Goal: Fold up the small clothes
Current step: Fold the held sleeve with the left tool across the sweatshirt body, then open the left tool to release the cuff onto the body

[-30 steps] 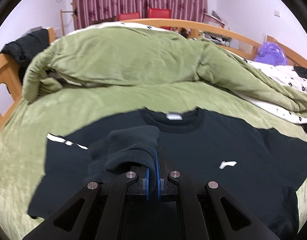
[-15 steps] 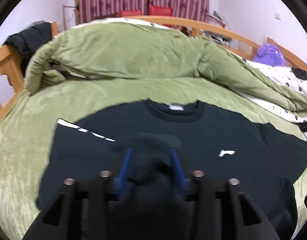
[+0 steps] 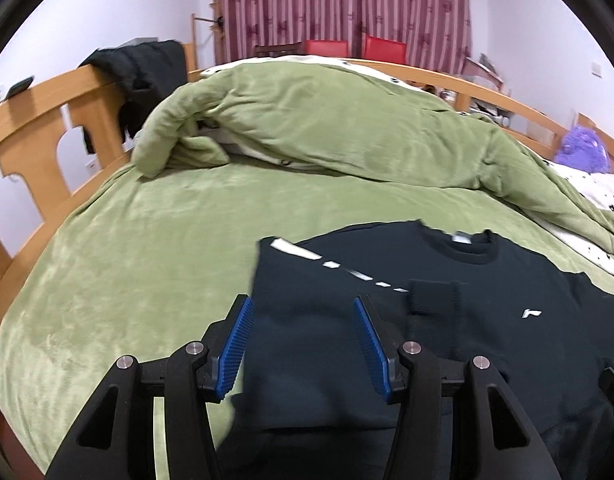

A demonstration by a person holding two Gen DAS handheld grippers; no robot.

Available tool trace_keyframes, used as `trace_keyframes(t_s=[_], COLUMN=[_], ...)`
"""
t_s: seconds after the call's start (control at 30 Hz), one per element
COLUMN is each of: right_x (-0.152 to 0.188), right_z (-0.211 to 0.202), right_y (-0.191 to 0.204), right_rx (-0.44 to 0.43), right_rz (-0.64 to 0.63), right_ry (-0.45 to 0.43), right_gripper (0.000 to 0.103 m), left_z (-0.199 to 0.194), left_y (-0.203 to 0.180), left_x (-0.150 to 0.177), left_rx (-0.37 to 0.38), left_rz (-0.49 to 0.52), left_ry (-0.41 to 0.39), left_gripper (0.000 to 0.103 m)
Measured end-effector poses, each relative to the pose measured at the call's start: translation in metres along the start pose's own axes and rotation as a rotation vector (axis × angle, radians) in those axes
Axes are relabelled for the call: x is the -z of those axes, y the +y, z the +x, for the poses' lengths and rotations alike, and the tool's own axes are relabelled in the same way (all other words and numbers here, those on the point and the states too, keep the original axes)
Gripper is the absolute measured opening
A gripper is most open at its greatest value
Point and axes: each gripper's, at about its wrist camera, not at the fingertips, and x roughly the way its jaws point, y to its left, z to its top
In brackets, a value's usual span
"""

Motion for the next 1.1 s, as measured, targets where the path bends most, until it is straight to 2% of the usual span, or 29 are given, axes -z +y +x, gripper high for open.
trace_keyframes(t_s=[0.13, 0.2, 0.5, 0.63, 0.77, 0.87, 1.0, 1.1], right_x=[-0.003, -0.004, -0.011, -0.021, -0.03, -0.031, -0.023, -0.015], right_z=[0.012, 0.019, 0.033, 0.042, 0.055, 0.075, 0.112, 0.139], right_y=[0.021, 0.027, 0.049, 0.062, 0.08, 0.096, 0.118, 0.131], right_rx=[-0.084, -0.099, -0.075, -0.054, -0.053, -0.06, -0.085, -0.072], right_rz=[0.034, 0.046, 0.045, 0.003, -0.052, -0.089, -0.131, -0.163], right_ry=[0.023, 0.031, 0.031, 0.05, 0.04, 0.053, 0.118, 0.16], right_gripper=[0.076, 0.076, 0.076, 0.077, 0.084, 0.084, 0.084, 0.084], left_z=[0.009, 0.015, 0.036, 0.046, 0.057, 0.067, 0.075, 0.083], left_y=[0.024, 0.033, 0.05, 0.054, 0.064, 0.073, 0.082, 0.088], left_x=[0.004, 0.007, 0.017, 0.019, 0.02, 0.023, 0.027, 0.028], left_rx=[-0.009, -0.011, 0.017, 0.031, 0.029, 0.04, 0.038, 0.042], left_rz=[-0.023, -0.022, -0.023, -0.03, -0.051, -0.075, -0.088, -0.1], left_ry=[0.01, 0.017, 0.034, 0.041, 0.046, 0.064, 0.073, 0.086], left_gripper=[0.05, 0.05, 0.051, 0.052, 0.059, 0.059, 0.059, 0.059])
